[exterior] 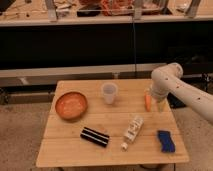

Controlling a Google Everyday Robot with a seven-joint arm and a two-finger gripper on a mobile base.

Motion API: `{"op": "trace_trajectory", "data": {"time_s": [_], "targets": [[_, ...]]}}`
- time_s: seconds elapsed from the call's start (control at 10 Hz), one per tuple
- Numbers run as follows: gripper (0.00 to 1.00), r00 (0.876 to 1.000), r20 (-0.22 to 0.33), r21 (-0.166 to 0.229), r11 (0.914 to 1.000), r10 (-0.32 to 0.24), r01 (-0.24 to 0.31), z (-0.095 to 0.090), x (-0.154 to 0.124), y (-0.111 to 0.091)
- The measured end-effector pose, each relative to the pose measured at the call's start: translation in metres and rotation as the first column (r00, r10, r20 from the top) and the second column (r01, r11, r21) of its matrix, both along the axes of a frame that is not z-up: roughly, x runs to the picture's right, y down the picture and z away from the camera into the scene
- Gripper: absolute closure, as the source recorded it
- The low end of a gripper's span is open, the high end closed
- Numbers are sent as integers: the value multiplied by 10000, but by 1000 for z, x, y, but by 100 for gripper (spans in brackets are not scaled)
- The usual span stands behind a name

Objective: Drag the pepper across the table

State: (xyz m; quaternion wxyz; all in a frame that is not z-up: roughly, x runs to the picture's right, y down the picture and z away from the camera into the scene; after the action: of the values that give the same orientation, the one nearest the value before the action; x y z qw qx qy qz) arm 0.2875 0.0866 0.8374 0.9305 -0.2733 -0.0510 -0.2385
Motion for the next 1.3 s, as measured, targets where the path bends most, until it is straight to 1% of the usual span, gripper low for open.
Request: {"op": "trace_trajectory", "data": {"time_s": [0.9, 1.3], "targets": [[20, 9964, 523, -284, 9972, -674, 689, 34, 12, -4], [20, 9934, 780, -410, 9954, -835, 869, 47, 13, -5]]}}
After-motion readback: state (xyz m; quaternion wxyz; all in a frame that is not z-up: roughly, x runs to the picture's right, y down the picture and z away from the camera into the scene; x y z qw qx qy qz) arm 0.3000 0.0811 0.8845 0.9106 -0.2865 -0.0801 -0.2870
